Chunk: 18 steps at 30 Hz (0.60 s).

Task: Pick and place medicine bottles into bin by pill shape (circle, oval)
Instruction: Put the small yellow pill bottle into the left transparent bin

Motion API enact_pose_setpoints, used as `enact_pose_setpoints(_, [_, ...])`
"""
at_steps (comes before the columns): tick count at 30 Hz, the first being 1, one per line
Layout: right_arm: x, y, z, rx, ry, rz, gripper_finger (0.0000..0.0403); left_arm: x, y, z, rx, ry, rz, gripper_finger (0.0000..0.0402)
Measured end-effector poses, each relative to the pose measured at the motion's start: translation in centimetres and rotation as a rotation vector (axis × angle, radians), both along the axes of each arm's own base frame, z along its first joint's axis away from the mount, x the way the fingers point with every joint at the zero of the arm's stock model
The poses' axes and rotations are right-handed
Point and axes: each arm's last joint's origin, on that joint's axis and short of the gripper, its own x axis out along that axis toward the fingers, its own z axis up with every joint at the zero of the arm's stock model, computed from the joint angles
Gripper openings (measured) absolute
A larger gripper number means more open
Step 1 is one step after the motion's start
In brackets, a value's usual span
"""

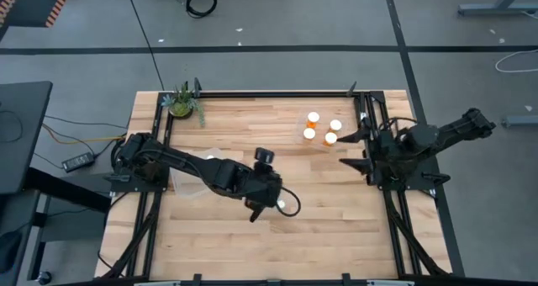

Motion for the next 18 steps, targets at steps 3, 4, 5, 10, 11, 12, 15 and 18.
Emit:
enact_pose_setpoints(3, [-0.5, -0.2, 1.4, -0.004, -0.008, -0.001, 0.028, -1.1, 0.3, -0.6, -0.063, 0.085, 0.096, 0.0119])
enact_pose_setpoints(4, [-0.7, -0.3, 1.9, -0.012, -0.007, 0.0, 0.028, -1.5, 0.3, -0.7, -0.081, 0.113, 0.128, 0.0122])
enact_pose_setpoints(5, [-0.8, -0.3, 2.3, -0.022, -0.003, 0.005, 0.028, -1.8, 0.4, -0.9, -0.096, 0.14, 0.158, 0.0126])
enact_pose_setpoints(10, [-1.0, -0.3, 2.9, -0.044, 0.03, 0.046, 0.028, -3.9, 0.9, -1.2, -0.116, 0.292, 0.32, 0.0131])
enact_pose_setpoints(11, [-1.0, -0.2, 2.7, -0.048, 0.04, 0.056, 0.028, -4.3, 1.0, -1.2, -0.112, 0.32, 0.351, 0.0129])
enact_pose_setpoints(12, [-0.9, -0.2, 2.5, -0.055, 0.055, 0.061, 0.028, -4.7, 1.1, -1.2, -0.108, 0.341, 0.381, 0.0125])
enact_pose_setpoints(15, [-0.8, -0.1, 2.2, -0.067, 0.087, 0.062, 0.028, -5.1, 1.2, -1.3, -0.106, 0.37, 0.428, 0.0119])
enact_pose_setpoints(18, [-0.7, -0.1, 2.2, -0.068, 0.088, 0.066, 0.028, -5.5, 1.2, -2.2, -0.097, 0.409, 0.422, 0.0122])
